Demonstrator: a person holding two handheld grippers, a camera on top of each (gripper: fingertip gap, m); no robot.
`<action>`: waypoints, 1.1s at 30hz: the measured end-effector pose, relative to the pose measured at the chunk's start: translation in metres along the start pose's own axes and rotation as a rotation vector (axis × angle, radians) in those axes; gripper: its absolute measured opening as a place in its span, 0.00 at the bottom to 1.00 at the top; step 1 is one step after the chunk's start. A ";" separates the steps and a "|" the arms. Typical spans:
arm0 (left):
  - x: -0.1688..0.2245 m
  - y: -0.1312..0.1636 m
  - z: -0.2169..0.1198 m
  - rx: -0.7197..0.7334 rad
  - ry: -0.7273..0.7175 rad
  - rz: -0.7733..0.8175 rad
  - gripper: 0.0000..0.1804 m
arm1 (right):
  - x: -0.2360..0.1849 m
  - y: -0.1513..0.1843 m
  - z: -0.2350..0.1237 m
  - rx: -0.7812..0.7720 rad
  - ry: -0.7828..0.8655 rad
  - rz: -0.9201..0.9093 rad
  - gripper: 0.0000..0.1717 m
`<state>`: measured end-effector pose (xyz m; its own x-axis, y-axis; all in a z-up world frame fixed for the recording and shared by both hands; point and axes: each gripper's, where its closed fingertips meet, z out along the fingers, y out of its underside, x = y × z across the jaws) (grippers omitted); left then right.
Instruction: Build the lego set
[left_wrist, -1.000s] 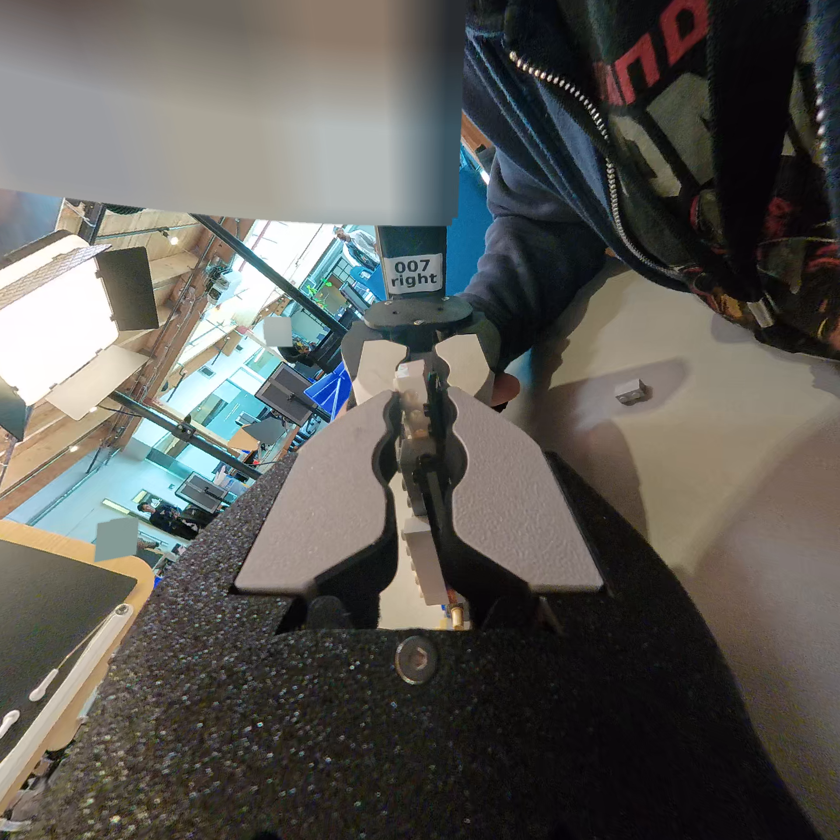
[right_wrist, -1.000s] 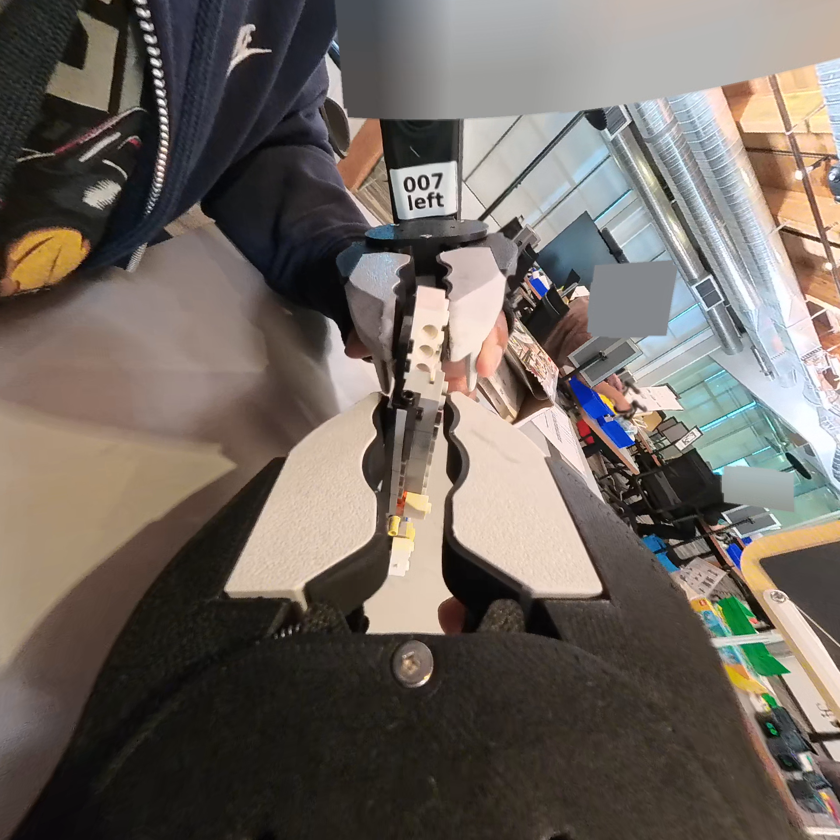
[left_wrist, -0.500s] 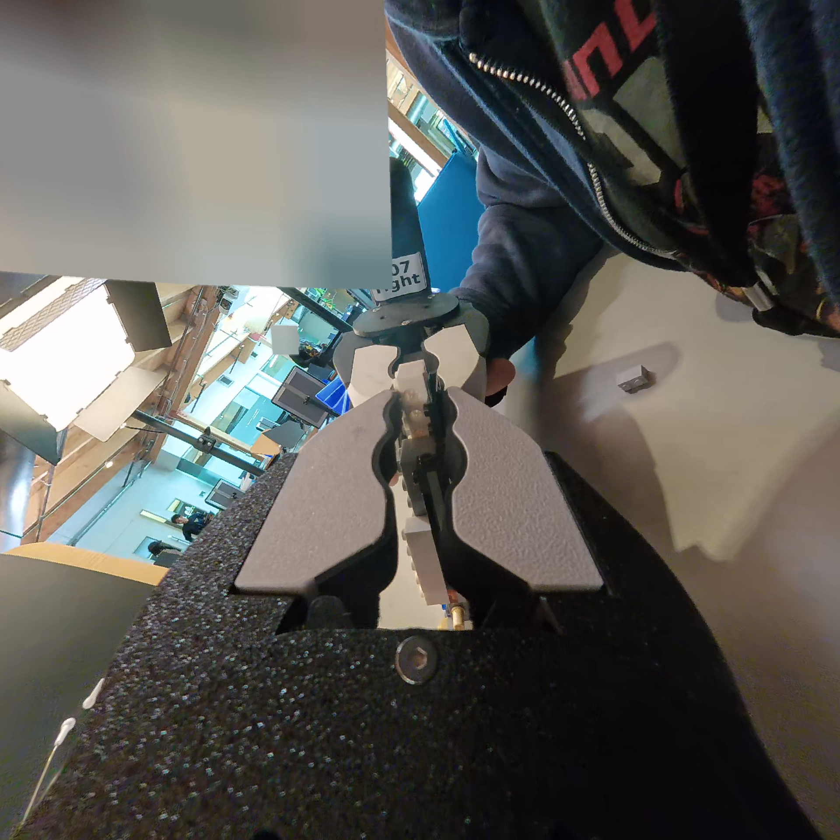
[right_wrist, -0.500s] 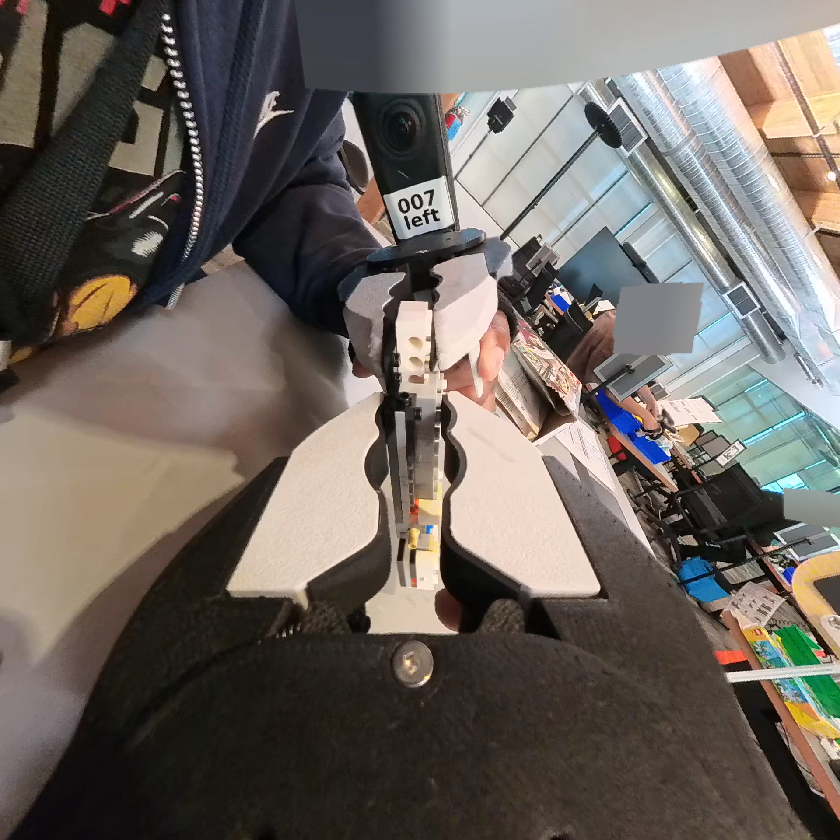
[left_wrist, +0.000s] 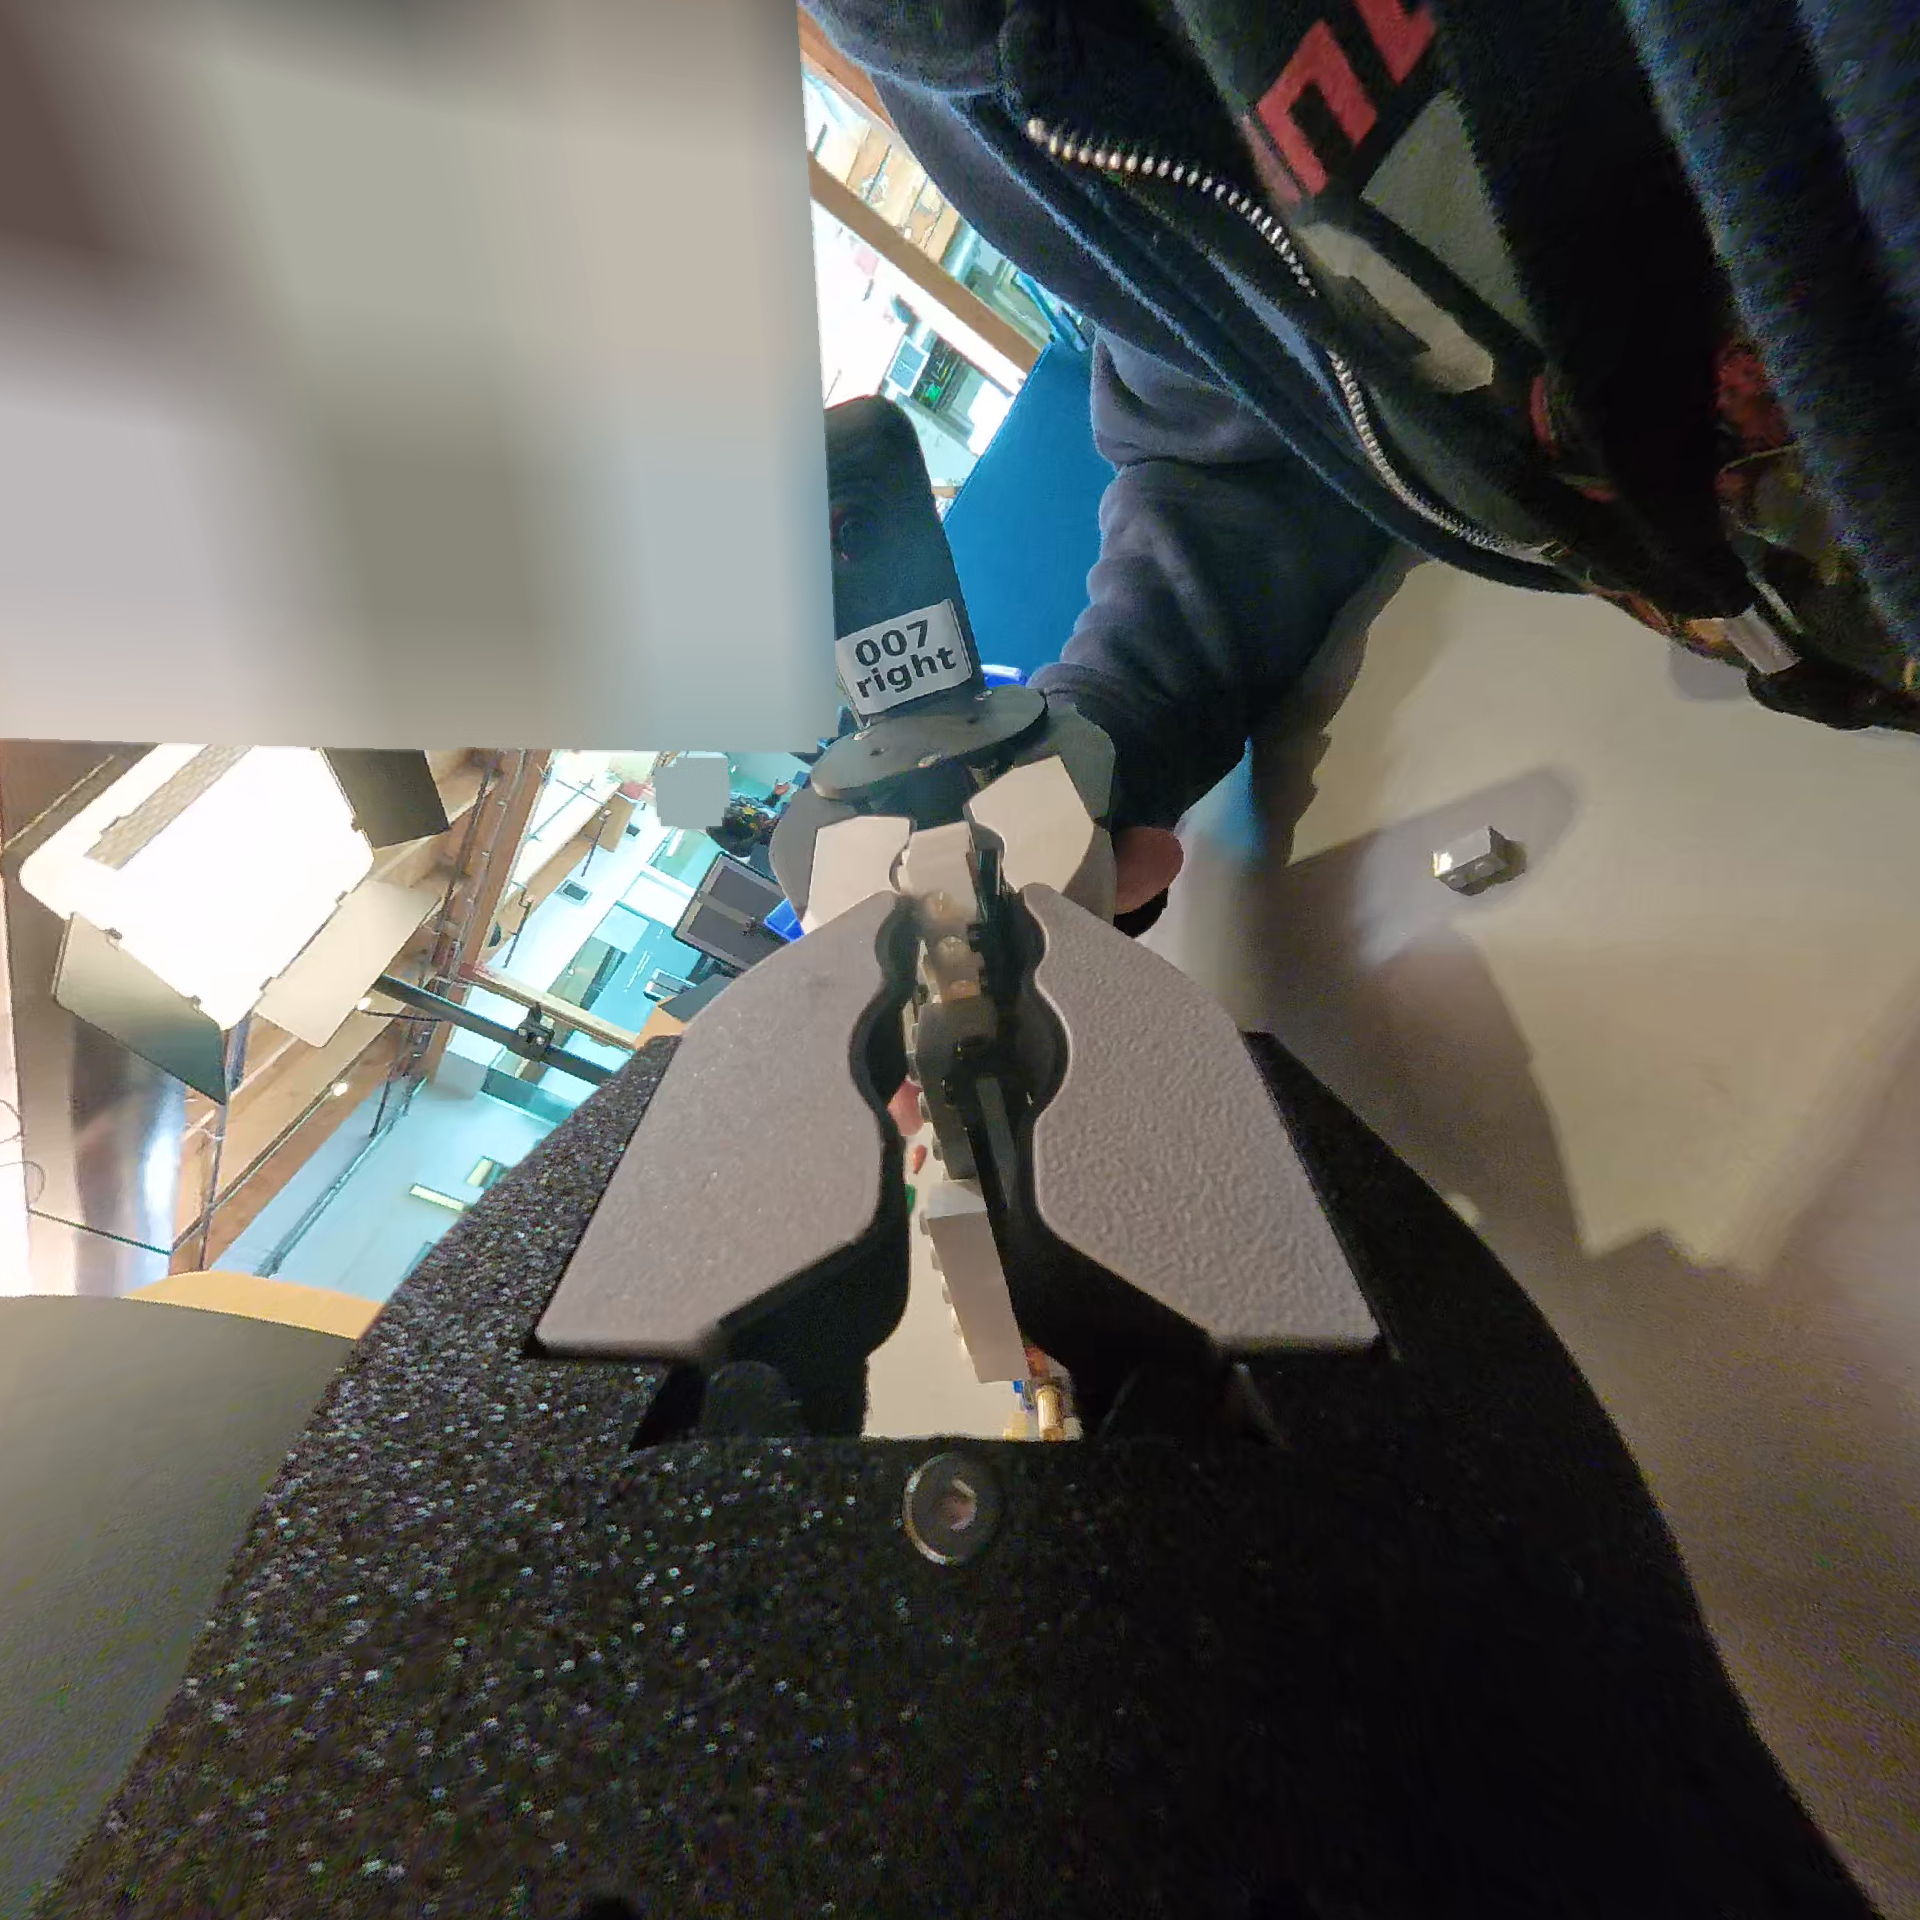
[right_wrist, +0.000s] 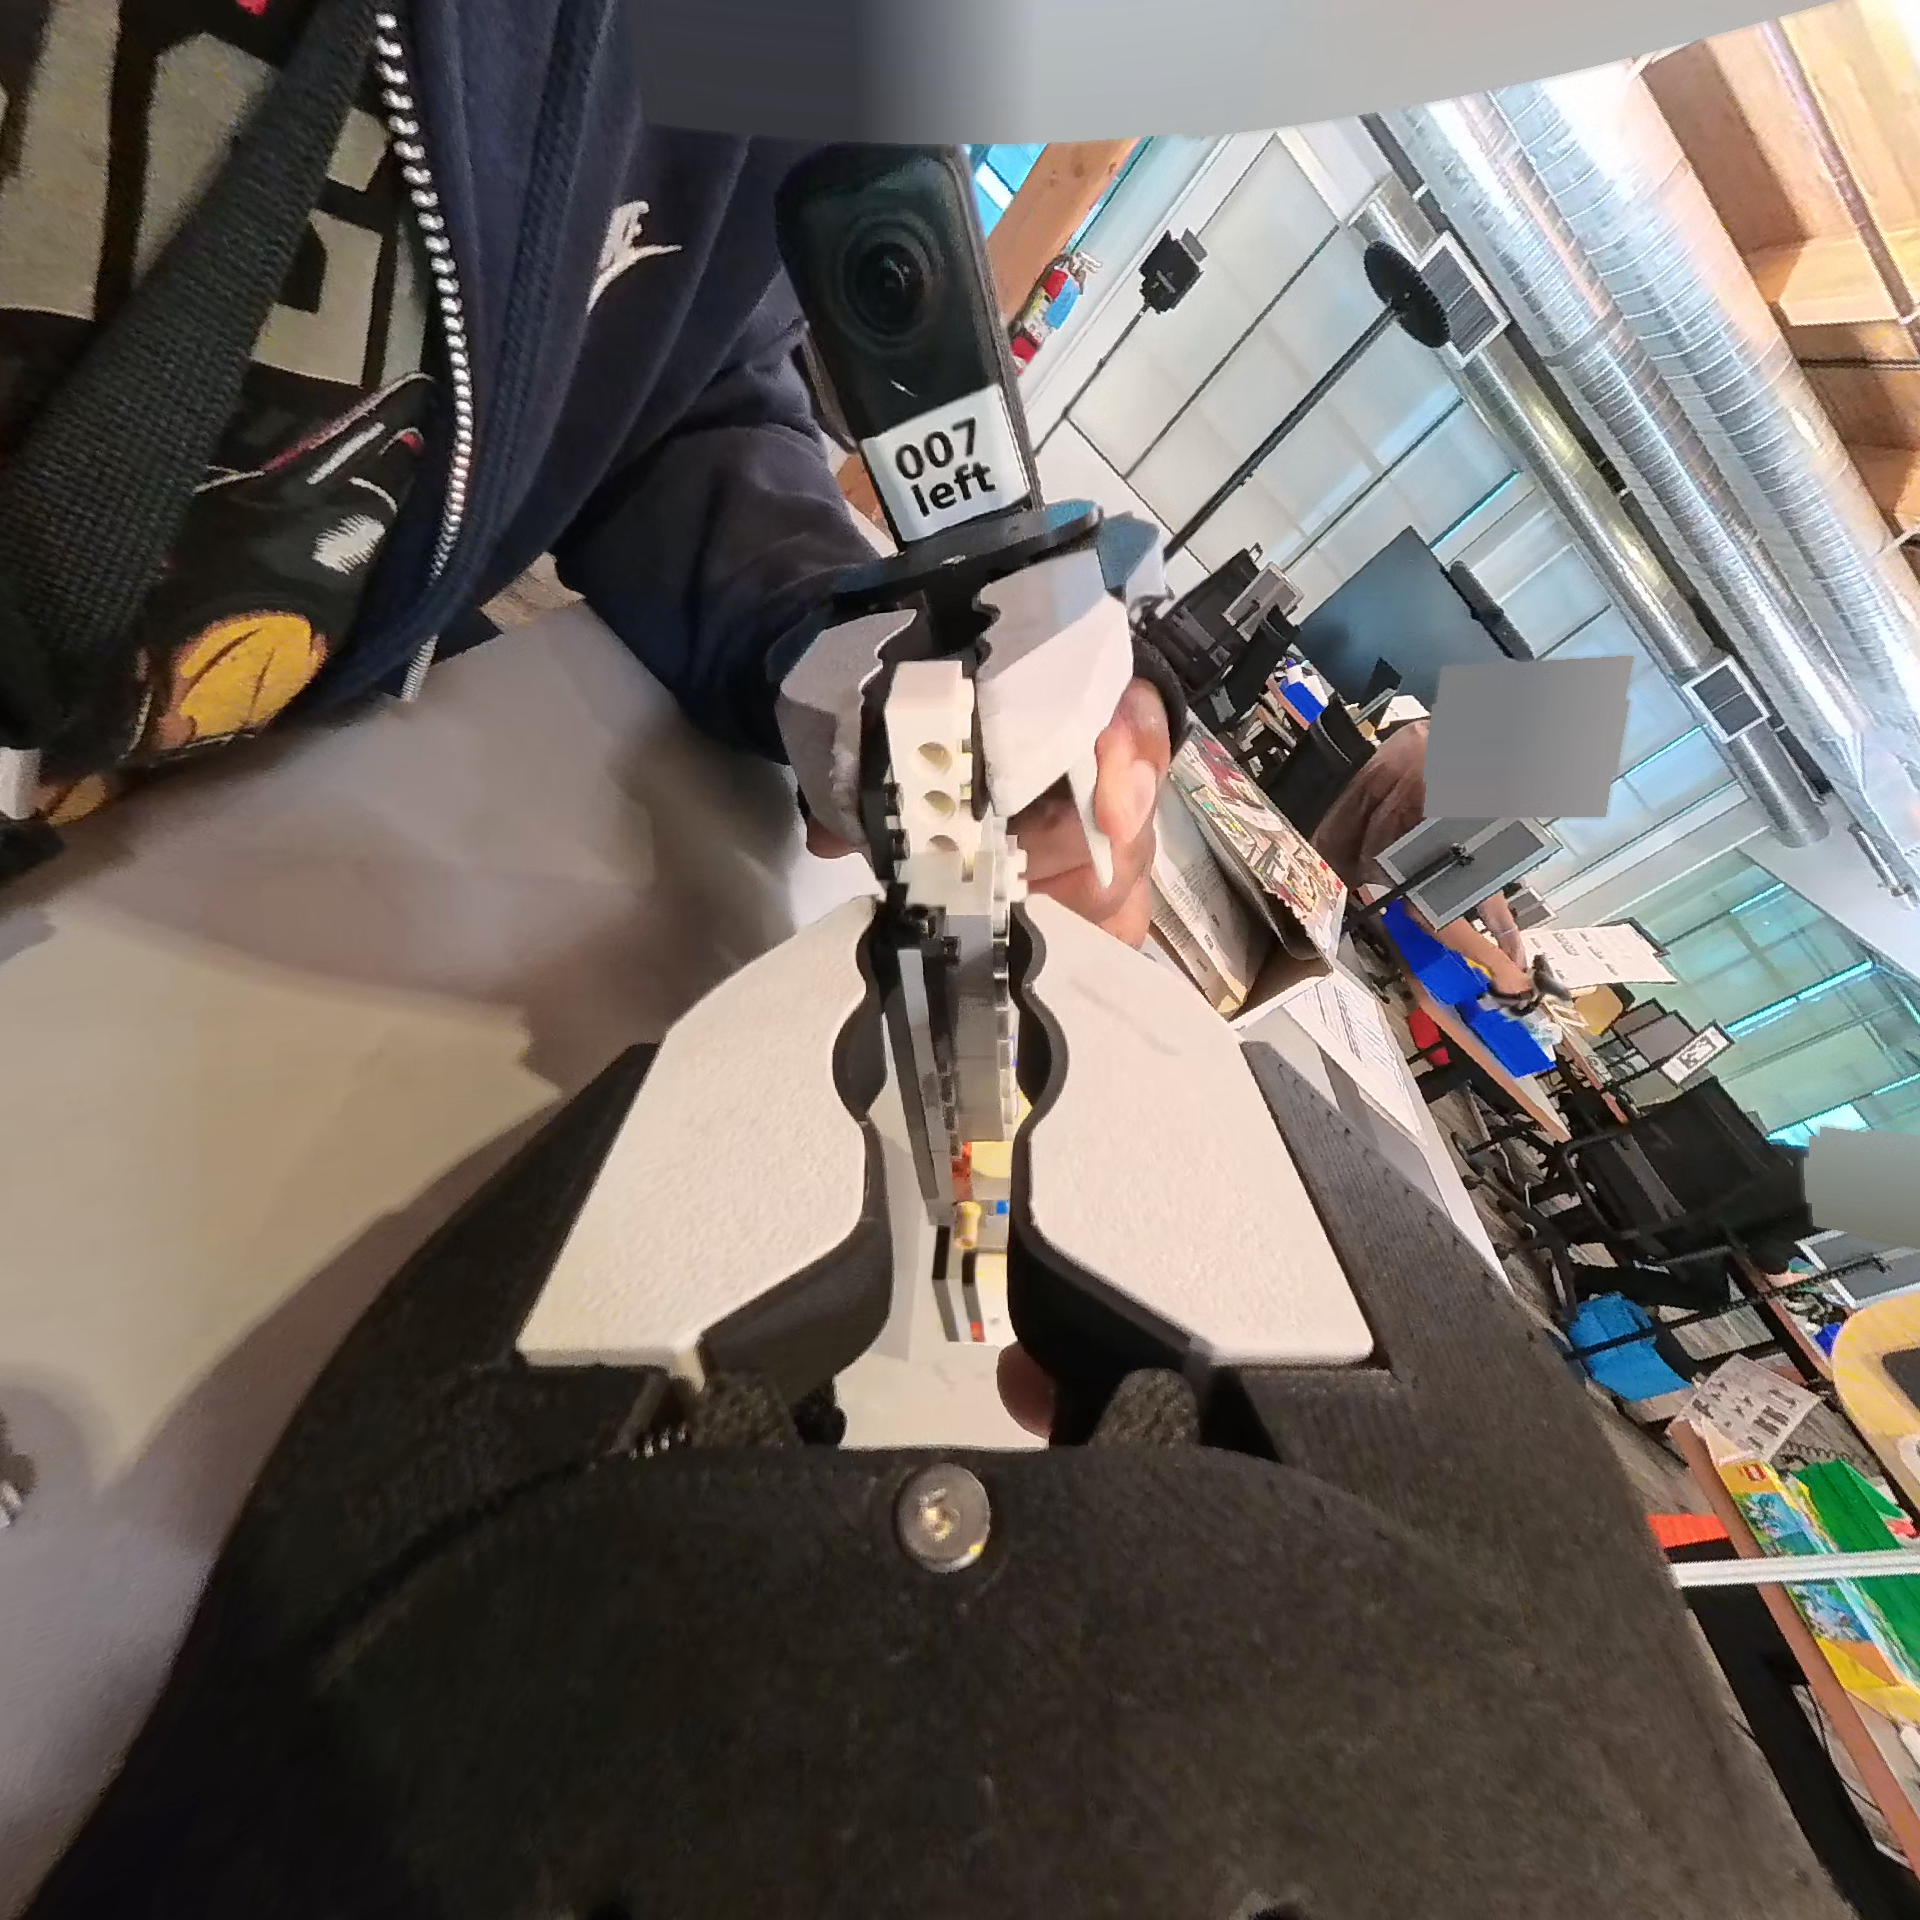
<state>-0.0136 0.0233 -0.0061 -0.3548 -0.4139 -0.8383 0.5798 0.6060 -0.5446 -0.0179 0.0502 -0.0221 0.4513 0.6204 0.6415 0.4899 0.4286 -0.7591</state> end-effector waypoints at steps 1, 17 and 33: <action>0.000 0.000 0.000 -0.004 -0.001 0.008 0.09 | 0.000 0.000 0.000 0.001 -0.001 -0.002 0.12; 0.001 0.006 0.002 -0.042 -0.027 0.088 0.09 | 0.002 0.002 -0.002 -0.018 0.001 -0.047 0.15; -0.005 0.015 0.001 -0.059 -0.070 0.074 0.09 | 0.011 0.008 -0.005 -0.041 0.069 -0.106 0.19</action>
<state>-0.0026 0.0331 -0.0102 -0.2594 -0.4118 -0.8736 0.5578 0.6745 -0.4836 -0.0048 0.0576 -0.0205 0.4447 0.5256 0.7253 0.5674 0.4612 -0.6821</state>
